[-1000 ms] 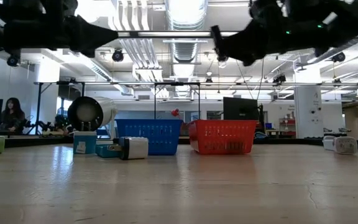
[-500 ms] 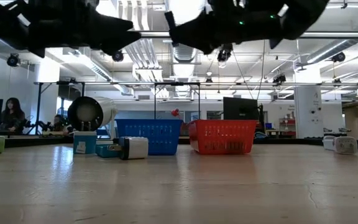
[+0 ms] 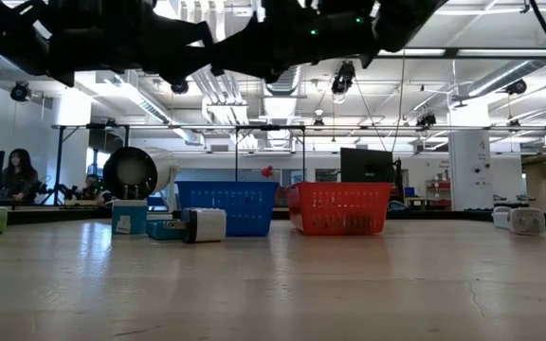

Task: Pick & Place Office items
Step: Put the bottom dark blue digital clock into the blue bin

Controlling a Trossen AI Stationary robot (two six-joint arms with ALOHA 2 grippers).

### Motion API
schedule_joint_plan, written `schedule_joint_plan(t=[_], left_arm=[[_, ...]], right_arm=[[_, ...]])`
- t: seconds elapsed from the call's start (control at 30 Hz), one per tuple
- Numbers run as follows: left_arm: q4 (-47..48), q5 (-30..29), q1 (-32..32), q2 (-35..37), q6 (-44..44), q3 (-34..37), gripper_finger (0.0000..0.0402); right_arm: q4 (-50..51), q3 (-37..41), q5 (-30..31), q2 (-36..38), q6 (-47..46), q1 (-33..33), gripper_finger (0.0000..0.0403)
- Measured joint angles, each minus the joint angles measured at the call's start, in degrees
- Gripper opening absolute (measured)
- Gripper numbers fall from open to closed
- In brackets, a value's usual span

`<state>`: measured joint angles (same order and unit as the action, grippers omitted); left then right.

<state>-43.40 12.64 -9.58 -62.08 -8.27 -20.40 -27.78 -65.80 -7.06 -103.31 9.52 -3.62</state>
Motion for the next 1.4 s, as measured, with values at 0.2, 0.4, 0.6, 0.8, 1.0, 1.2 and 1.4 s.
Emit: schedule_joint_plan(t=[0.2, 0.4, 0.6, 0.8, 1.0, 1.2, 1.4], left_arm=[[0.1, 0.0, 0.0, -0.1, 0.0, 0.0, 0.037], [-0.2, 0.0, 0.0, -0.1, -0.6, 0.0, 0.0322], [-1.9, 3.2, 0.0, -0.3, -0.7, 0.0, 0.0189], [-2.1, 3.7, 0.1, -0.9, -1.3, -0.1, 0.0149], [-2.5, 3.9, 0.1, -1.8, -1.8, -0.1, 0.0149], [-2.7, 3.5, 0.2, -0.5, -1.9, 0.0, 0.0149], [-2.4, 2.6, 0.2, 1.1, -1.7, 1.0, 0.0149]], right_arm=[[1.3, -2.3, -0.9, -2.0, 0.5, 0.0, 0.015], [0.4, -1.2, -0.9, -0.8, 0.5, 0.0, 0.015], [0.3, -1.2, -0.8, -0.4, 0.4, 0.0, 0.015], [0.7, -1.2, -0.7, -0.3, 0.1, 0.0, 0.015], [1.2, -1.1, -0.7, -0.3, -0.4, 0.0, 0.0171], [3.6, -0.8, -0.9, 2.1, -0.8, 0.0, 0.0235], [5.0, 3.7, -0.6, 8.7, -0.8, 0.0, 0.0275]])
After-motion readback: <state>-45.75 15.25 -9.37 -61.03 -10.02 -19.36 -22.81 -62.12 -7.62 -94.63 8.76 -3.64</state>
